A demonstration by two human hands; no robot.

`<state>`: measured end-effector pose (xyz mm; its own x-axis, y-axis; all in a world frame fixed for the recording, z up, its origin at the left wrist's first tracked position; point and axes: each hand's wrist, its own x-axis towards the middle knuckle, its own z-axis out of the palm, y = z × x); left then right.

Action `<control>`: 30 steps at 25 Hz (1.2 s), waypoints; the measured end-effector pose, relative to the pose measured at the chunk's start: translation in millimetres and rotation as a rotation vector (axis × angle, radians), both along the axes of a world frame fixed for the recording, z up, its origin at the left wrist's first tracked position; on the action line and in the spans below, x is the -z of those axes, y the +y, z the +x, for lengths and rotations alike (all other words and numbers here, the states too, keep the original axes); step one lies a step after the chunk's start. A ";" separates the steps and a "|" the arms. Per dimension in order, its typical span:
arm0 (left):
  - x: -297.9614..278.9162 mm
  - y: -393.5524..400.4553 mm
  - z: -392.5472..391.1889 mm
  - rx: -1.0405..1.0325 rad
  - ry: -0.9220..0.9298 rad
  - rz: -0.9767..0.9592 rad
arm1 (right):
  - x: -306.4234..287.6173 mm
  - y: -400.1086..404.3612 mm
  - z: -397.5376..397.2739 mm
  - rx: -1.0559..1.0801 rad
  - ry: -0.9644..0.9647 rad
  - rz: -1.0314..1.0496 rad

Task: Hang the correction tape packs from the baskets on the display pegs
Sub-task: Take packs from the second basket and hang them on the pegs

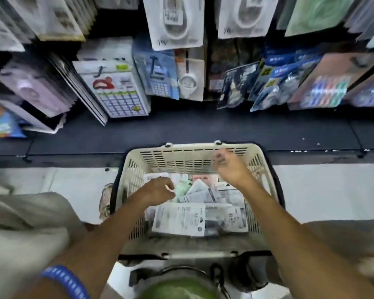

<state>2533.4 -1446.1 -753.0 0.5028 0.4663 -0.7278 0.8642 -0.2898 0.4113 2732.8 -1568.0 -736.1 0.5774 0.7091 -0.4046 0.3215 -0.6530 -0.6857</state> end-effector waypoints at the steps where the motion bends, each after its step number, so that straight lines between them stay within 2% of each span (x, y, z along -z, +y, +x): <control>1: 23.9 -2.6 -22.4 0.114 0.160 -0.010 | 32.5 -10.2 -20.8 -0.164 0.117 -0.229; 2: 42.6 -5.6 -38.8 0.209 0.265 -0.009 | 60.1 -20.5 -33.9 -0.255 0.122 -0.385; 3: 57.0 -9.7 -48.3 0.288 0.292 0.014 | 80.1 -30.5 -40.5 -0.285 0.048 -0.469; 5: 79.3 -20.6 -52.3 0.409 0.169 0.099 | 95.3 -42.0 -36.7 -0.220 0.005 -0.527; 7: 93.4 -35.7 -45.9 0.532 0.054 0.166 | 105.1 -46.5 -23.9 -0.149 0.119 -0.544; 10: 110.6 -54.1 -35.8 0.605 0.081 0.172 | 116.1 -51.5 -19.8 -0.145 0.172 -0.621; 12: 113.7 -47.4 -31.2 0.558 0.071 0.109 | 124.9 -55.9 -23.4 -0.168 0.117 -0.637; 14: 109.0 -27.4 -29.1 0.362 -0.080 0.054 | 129.9 -59.4 -24.3 -0.185 0.080 -0.632; 15: 105.4 -15.6 -28.5 0.187 -0.164 0.096 | 131.2 -60.7 -23.5 -0.181 0.081 -0.616; 17: 97.9 3.3 -28.9 -0.181 -0.211 0.288 | 132.1 -60.7 -25.5 -0.183 0.085 -0.570; 19: 94.2 15.1 -31.1 -0.376 -0.212 0.418 | 133.3 -55.6 -36.7 -0.239 0.053 -0.530; 21: 88.7 14.5 -32.2 -0.350 -0.224 0.482 | 135.6 -48.0 -51.7 -0.290 0.024 -0.491; 24: 87.7 3.2 -26.7 -0.020 -0.245 0.626 | 130.6 -34.2 -59.4 -0.318 0.038 -0.439; 25: 88.4 -0.4 -20.3 0.111 -0.260 0.585 | 126.0 -28.2 -55.9 -0.357 0.037 -0.427; 27: 89.2 -2.5 -6.7 0.270 -0.280 0.368 | 110.3 -15.8 -43.7 -0.444 0.009 -0.413; 28: 88.1 0.2 -2.1 0.241 -0.294 0.225 | 99.4 -9.8 -36.2 -0.475 -0.011 -0.405; 30: 85.0 8.1 0.9 0.044 -0.347 -0.031 | 73.7 0.5 -20.7 -0.510 -0.031 -0.363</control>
<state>2534.3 -1437.9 -838.0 0.7418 0.4190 -0.5237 0.6585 -0.3069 0.6872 2712.2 -1567.5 -809.8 0.2184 0.7193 -0.6595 0.6702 -0.6017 -0.4344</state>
